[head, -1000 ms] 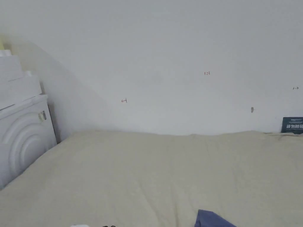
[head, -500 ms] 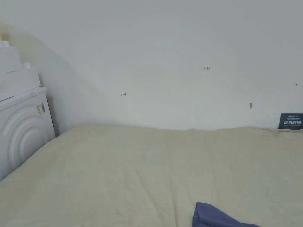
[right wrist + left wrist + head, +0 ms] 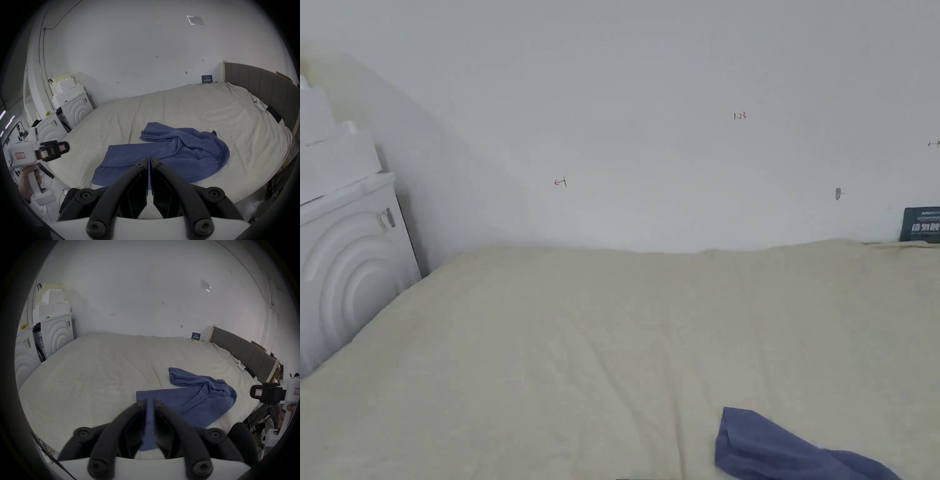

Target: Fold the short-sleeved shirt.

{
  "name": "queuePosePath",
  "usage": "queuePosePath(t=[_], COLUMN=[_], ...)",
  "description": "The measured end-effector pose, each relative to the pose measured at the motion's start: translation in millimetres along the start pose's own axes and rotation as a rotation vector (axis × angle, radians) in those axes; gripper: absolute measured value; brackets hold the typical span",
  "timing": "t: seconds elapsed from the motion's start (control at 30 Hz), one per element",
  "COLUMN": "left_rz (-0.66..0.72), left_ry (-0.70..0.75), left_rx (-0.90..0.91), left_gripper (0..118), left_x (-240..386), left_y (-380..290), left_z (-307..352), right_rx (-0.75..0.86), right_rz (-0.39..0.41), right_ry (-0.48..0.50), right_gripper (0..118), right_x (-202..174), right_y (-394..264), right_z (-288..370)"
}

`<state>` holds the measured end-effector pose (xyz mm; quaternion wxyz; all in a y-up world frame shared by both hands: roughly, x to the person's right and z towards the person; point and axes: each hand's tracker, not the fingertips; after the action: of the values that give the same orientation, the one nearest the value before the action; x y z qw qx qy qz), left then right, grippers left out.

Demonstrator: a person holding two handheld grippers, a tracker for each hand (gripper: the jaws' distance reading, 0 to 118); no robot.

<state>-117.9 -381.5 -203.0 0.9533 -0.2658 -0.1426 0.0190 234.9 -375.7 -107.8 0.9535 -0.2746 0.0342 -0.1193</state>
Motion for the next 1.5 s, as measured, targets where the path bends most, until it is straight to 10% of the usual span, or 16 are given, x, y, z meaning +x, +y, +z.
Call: queuePosePath(t=[0.1, 0.2, 0.43, 0.87, 0.97, 1.07, 1.2, 1.33, 1.5], left_rz=[0.014, 0.007, -0.007, 0.013, -0.034, -0.046, 0.005, 0.027, -0.001], left_ry=[-0.023, -0.004, -0.010, 0.015, 0.062, 0.026, 0.034, 0.020, 0.032], left_rx=[-0.039, -0.074, -0.180, -0.332, -0.338, -0.330, -0.364, -0.387, -0.412], left_gripper=[30, 69, 89, 91, 71, 13, 11, 11, 11], left_x=[-4, -7, -8, -10, 1, 8, 10, 4, 9], left_y=[5, 8, 5, -23, -22, -22, -26, -24, -22], left_z=[-35, -70, -136, -243, -234, -225, -233, -235, -240], right_rx=[-0.022, -0.040, -0.071, -0.141, -0.152, -0.154, -0.133, -0.166, -0.346], right_rz=[0.000, -0.012, -0.076, -0.105, -0.142, -0.146, -0.036, 0.134, 0.440], right_ry=[-0.024, -0.045, -0.067, -0.101, -0.102, -0.083, -0.102, -0.067, -0.062], right_gripper=[2, 2, 2, 2, 2, 2, 17, 92, 92], right_x=[7, 17, 36, 53, 57, 59, 65, 90, 113], right_y=[-2, -5, -8, -22, -25, -24, -2, 59, 135], right_z=[-4, -7, -16, -27, -34, -39, -52, -94, -202])
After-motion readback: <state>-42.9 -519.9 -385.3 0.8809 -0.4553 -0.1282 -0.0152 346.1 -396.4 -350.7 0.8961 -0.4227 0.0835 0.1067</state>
